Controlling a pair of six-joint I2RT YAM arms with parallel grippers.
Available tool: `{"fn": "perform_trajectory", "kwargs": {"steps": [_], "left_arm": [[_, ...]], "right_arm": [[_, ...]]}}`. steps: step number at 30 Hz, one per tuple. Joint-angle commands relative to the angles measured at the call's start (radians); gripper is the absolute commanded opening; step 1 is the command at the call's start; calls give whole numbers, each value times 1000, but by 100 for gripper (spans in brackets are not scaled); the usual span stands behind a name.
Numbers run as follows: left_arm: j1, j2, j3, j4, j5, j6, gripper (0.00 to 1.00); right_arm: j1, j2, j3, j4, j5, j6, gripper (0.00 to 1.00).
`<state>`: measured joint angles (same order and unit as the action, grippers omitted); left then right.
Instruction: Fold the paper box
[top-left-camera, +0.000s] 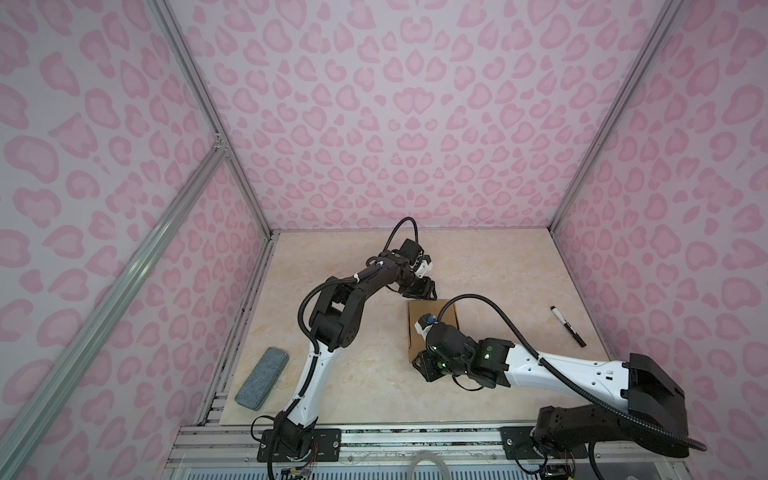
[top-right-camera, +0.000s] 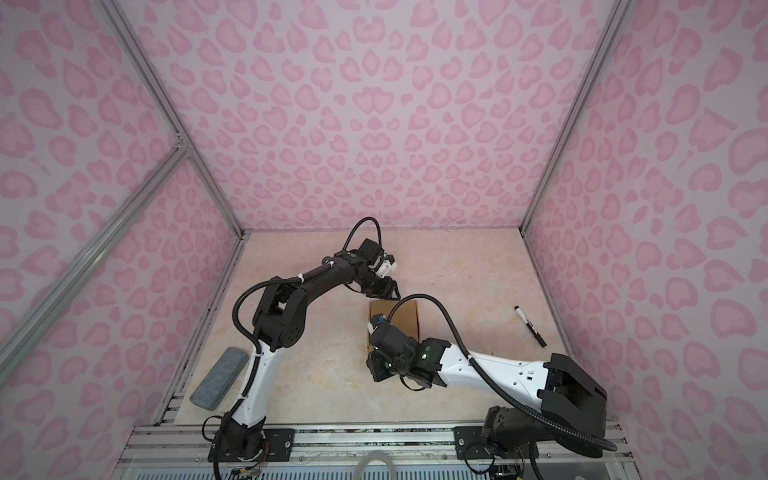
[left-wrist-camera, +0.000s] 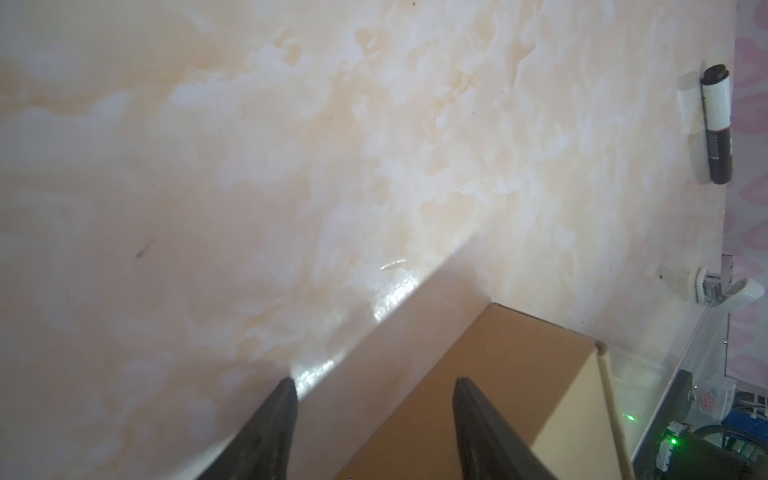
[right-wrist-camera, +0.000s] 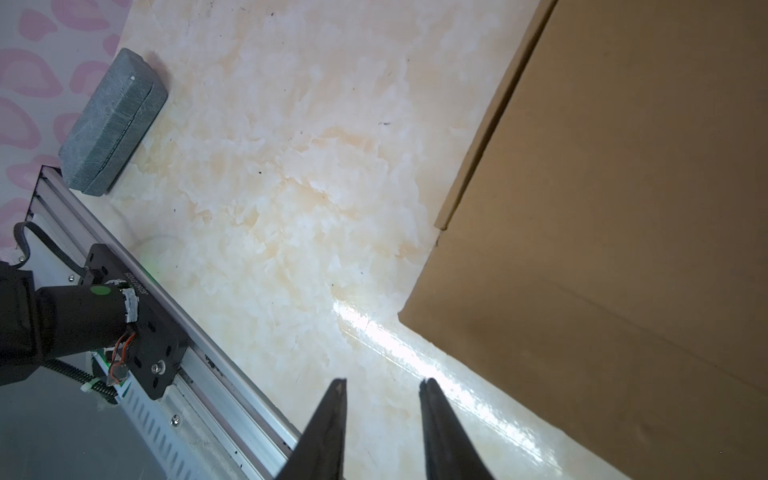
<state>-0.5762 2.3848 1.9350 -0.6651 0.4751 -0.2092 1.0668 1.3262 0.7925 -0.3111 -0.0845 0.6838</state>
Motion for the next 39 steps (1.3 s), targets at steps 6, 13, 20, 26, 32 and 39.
{"fn": "perform_trajectory", "kwargs": {"steps": [6,13,20,26,32,39], "left_arm": [[-7,25,-11,-68,-13,8,63],[-17,34,-18,-70,-8,14,64],[-20,39,-16,-71,1,17,64],[-26,46,-16,-75,7,21,63],[-33,54,-15,-80,13,27,64],[-36,60,-14,-86,16,29,63]], "right_arm": [[-20,-24,-72,26,28,17,33],[-40,14,-82,44,13,10,32],[-77,17,-112,68,-7,4,32],[-89,25,-112,76,-12,-3,32],[-103,27,-121,80,-12,-8,32],[-129,25,-144,93,-19,-12,31]]}}
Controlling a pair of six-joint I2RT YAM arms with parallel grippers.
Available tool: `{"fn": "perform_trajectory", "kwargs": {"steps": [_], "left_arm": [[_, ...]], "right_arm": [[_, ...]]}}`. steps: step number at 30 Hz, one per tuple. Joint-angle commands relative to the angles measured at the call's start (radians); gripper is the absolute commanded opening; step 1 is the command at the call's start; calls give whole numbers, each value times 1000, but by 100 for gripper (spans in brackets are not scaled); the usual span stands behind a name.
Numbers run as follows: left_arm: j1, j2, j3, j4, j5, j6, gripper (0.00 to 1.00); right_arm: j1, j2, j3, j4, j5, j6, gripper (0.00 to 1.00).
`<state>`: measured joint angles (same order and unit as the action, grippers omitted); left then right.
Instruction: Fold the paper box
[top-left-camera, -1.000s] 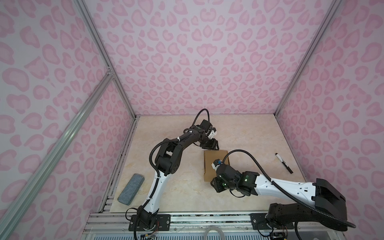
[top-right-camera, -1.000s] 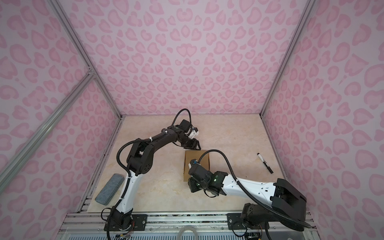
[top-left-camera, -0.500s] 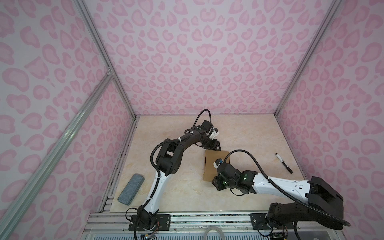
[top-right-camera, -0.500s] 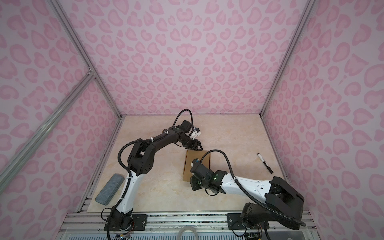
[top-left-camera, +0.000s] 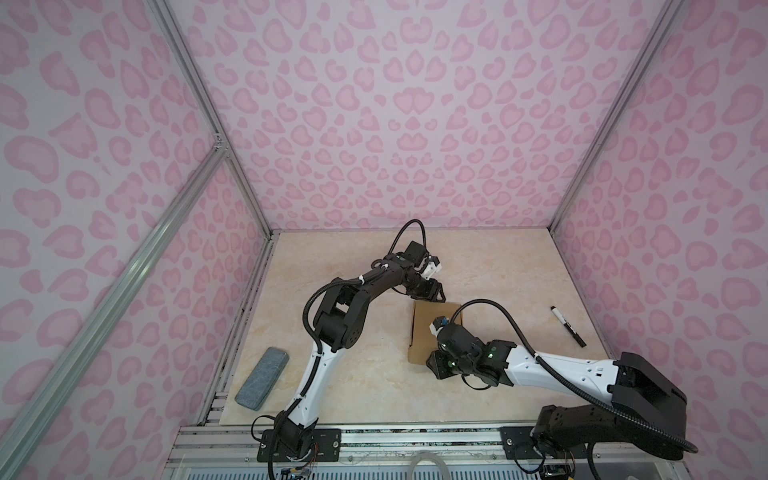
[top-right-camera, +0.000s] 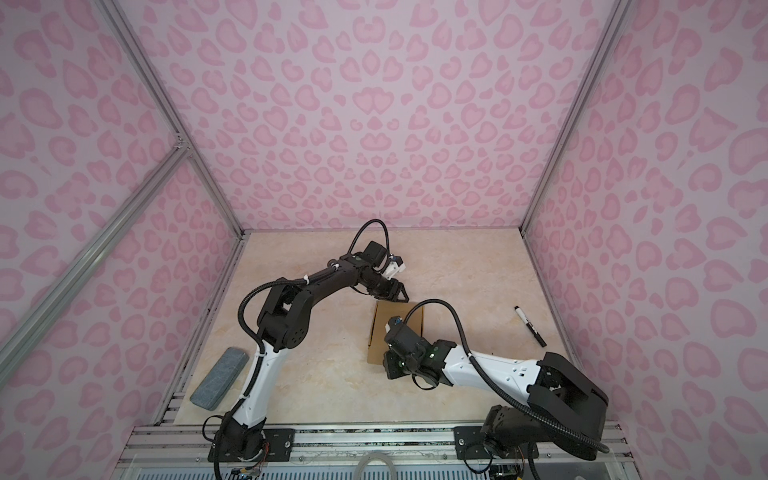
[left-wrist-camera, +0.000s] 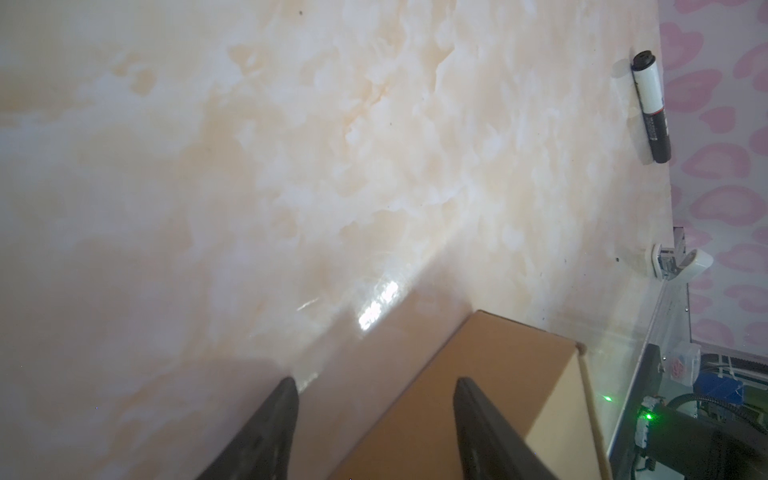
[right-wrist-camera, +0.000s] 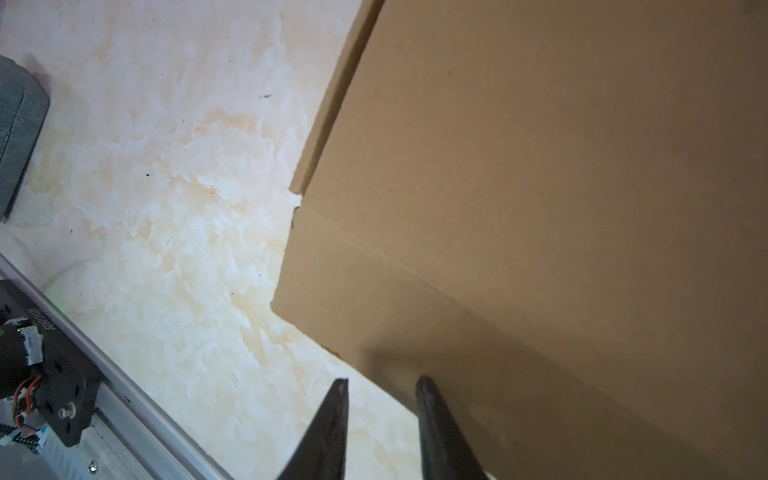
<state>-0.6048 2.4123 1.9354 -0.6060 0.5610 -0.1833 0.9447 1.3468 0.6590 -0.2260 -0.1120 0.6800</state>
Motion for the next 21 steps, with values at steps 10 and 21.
{"fn": "perform_trajectory", "kwargs": {"steps": [10,21], "left_arm": [[-9,37,-11,-151,-67,4,63],[17,-45,-55,-120,-59,-41,64]], "right_arm": [[-8,-55,8,-33,8,-9,31],[-22,-156,26,-164,80,-34,33]]}}
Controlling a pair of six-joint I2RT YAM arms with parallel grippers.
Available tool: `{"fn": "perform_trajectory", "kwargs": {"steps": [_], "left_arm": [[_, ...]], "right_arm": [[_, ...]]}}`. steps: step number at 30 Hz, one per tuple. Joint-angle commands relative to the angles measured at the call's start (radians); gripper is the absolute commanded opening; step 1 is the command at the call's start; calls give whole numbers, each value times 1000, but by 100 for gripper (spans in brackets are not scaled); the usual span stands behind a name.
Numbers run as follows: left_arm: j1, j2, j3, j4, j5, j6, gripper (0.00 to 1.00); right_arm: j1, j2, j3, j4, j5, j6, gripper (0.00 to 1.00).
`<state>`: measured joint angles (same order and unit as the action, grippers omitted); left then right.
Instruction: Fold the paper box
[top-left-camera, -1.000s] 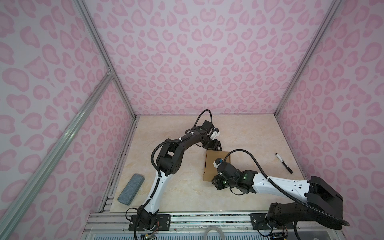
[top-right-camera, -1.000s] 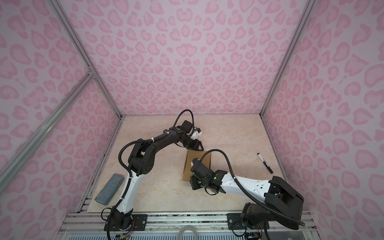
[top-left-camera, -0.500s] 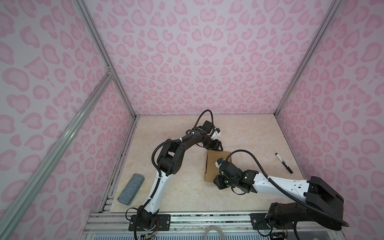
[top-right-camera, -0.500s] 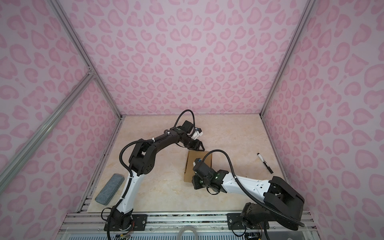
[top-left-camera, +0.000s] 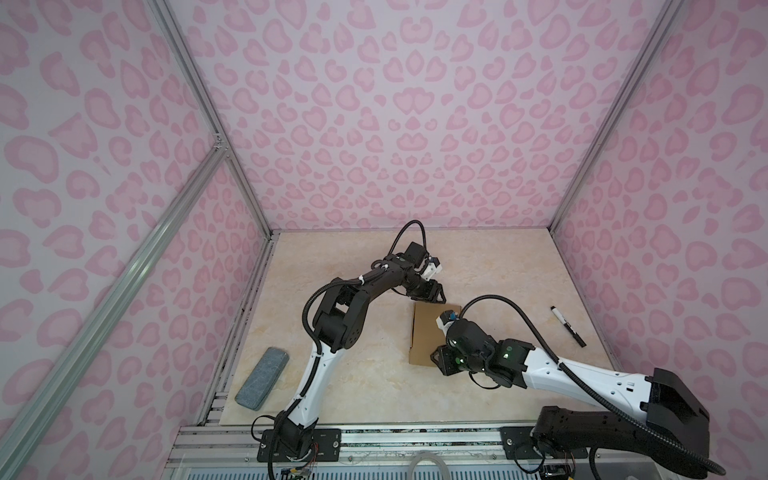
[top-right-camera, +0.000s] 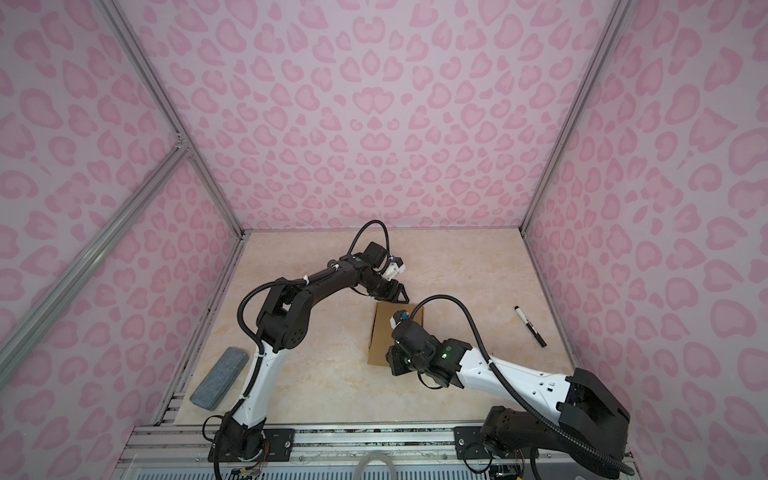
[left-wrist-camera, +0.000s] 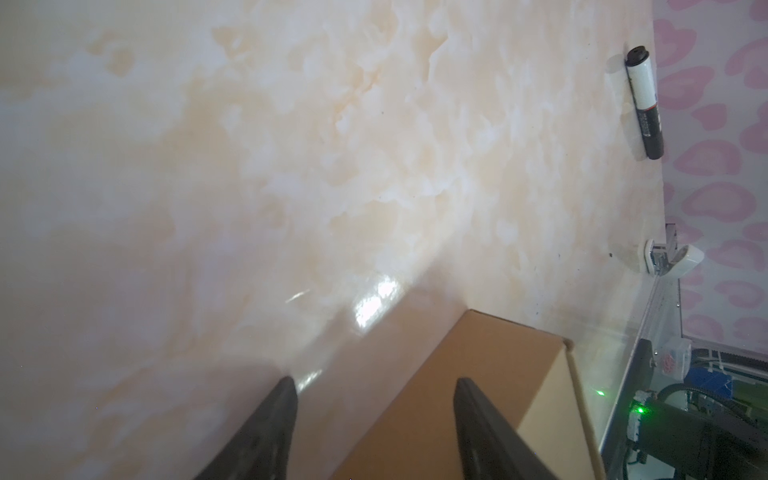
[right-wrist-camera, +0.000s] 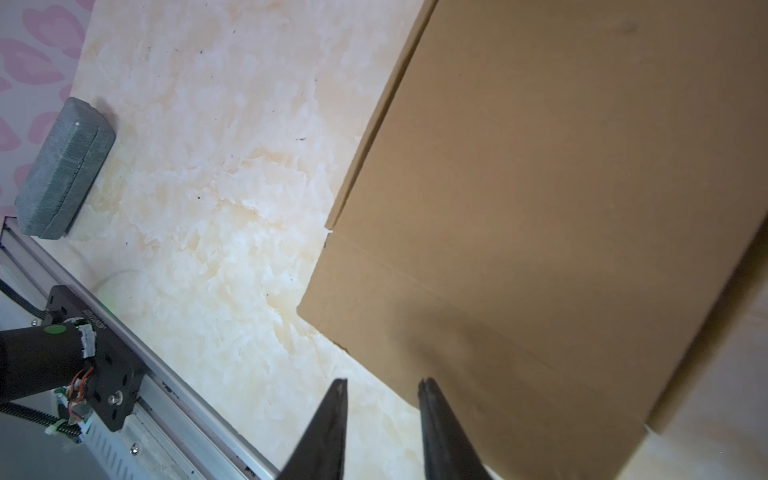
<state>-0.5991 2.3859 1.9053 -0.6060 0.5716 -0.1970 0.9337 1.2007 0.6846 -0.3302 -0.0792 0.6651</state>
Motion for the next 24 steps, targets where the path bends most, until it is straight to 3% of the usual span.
{"fn": "perform_trajectory", "kwargs": {"steps": [1,14,19,24], "left_arm": [[20,-41,-39,-110,-73,-34,65],[85,-404,-357,176,-117,-177,70],[85,-553,-543,329,-148,-252,70],[79,-707,-783,449,-167,-311,70]], "right_arm": [[-22,-17,2,-74,54,-19,33],[-191,8,19,-75,20,-126,35],[-206,53,110,-194,134,-190,36],[-226,51,105,-183,178,-207,37]]}}
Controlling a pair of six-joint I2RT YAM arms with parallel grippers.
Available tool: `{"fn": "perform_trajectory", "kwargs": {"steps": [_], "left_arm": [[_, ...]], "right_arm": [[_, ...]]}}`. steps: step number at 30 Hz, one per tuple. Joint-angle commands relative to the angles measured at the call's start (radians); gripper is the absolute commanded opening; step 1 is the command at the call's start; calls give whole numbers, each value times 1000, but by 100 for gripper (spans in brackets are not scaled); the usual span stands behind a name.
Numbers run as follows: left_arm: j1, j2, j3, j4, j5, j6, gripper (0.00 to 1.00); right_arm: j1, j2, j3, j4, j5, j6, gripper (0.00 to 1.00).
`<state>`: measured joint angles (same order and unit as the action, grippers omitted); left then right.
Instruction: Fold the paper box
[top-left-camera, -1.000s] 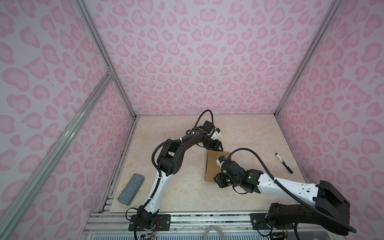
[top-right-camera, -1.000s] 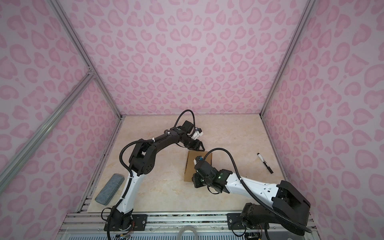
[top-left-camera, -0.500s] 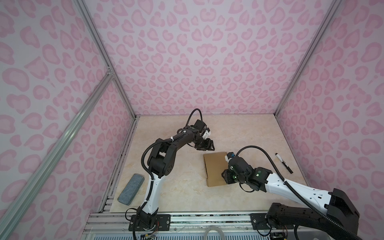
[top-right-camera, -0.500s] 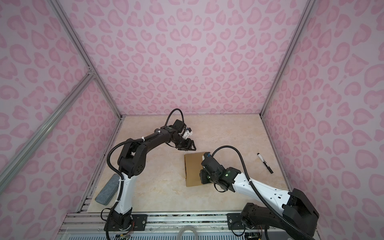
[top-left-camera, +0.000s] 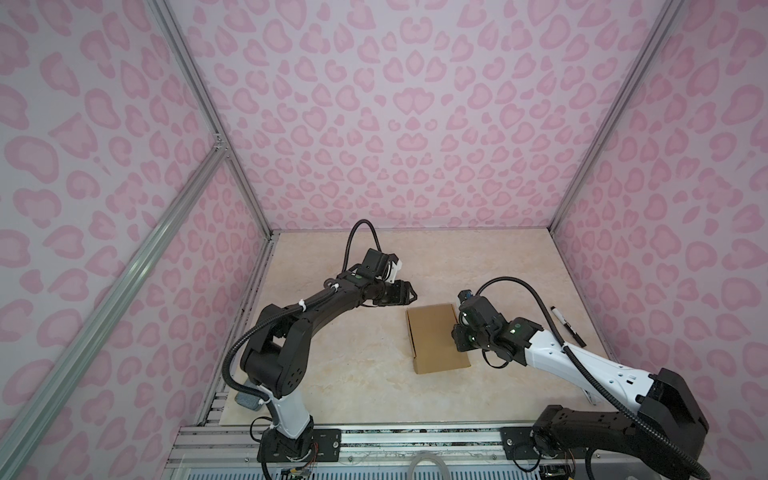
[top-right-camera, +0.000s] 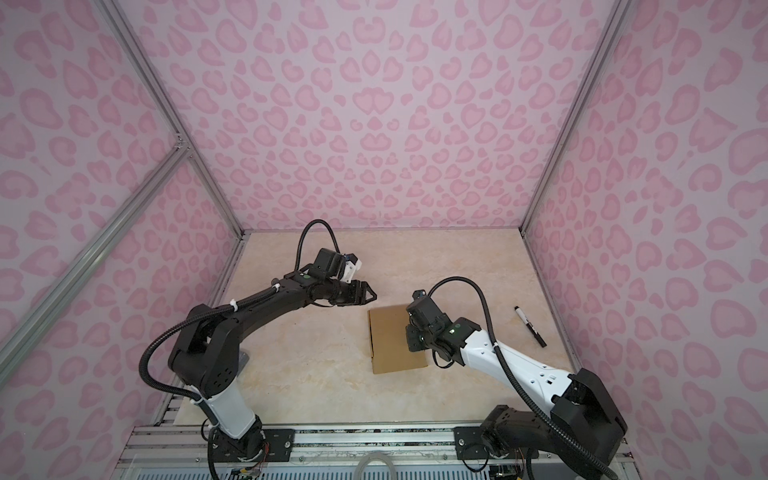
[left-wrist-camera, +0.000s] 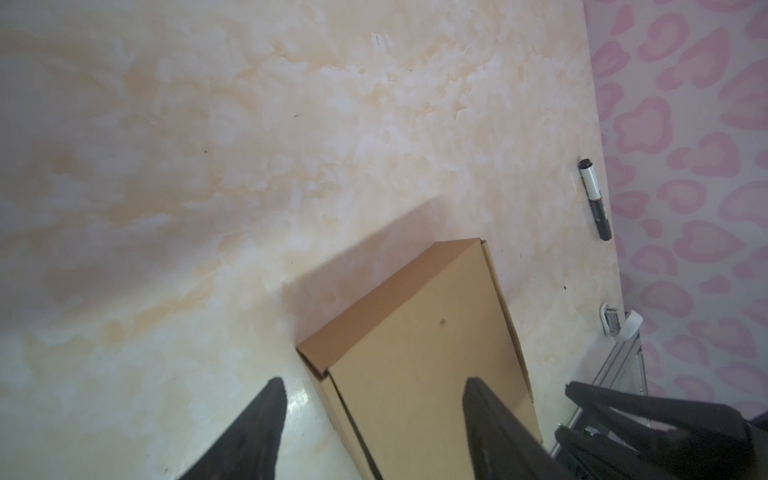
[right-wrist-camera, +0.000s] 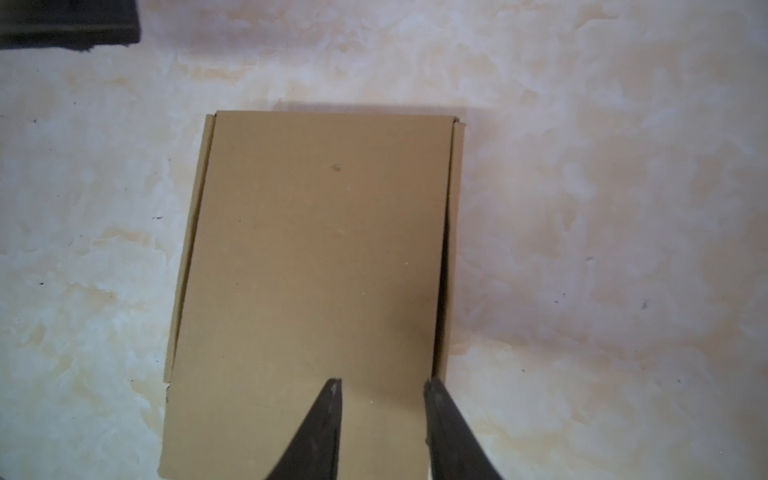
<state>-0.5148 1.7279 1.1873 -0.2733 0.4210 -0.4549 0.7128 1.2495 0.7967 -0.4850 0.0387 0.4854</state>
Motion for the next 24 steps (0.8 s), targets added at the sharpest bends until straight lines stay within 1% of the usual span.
{"fn": "perform_trajectory", "kwargs": {"steps": [1,3,5,7,12,15,20,24], "left_arm": [[-13,-75,-108,130,-28,-66,70],[-34,-121,-186,163,-42,-90,70],[-68,-171,-262,192,-64,-117,70],[-103,-221,-322,205,-97,-142,70],[-168,-355,-449,241,-166,-195,70],[-201,-429,-529,297,-183,-260,70],[-288,-486,-611,381,-223,-344,70],[-323,-478,-659,456,-216,-393,70]], "right_arm": [[-14,6,-14,-20,67,-31,38],[-45,21,-31,4,44,-35,39],[-84,42,-33,23,-23,-46,39],[-101,61,-27,30,-57,-51,39],[-114,69,-34,66,-85,-70,39],[-120,77,-43,79,-100,-72,39],[-140,91,-55,96,-121,-71,39],[-147,104,-61,114,-147,-64,39]]}}
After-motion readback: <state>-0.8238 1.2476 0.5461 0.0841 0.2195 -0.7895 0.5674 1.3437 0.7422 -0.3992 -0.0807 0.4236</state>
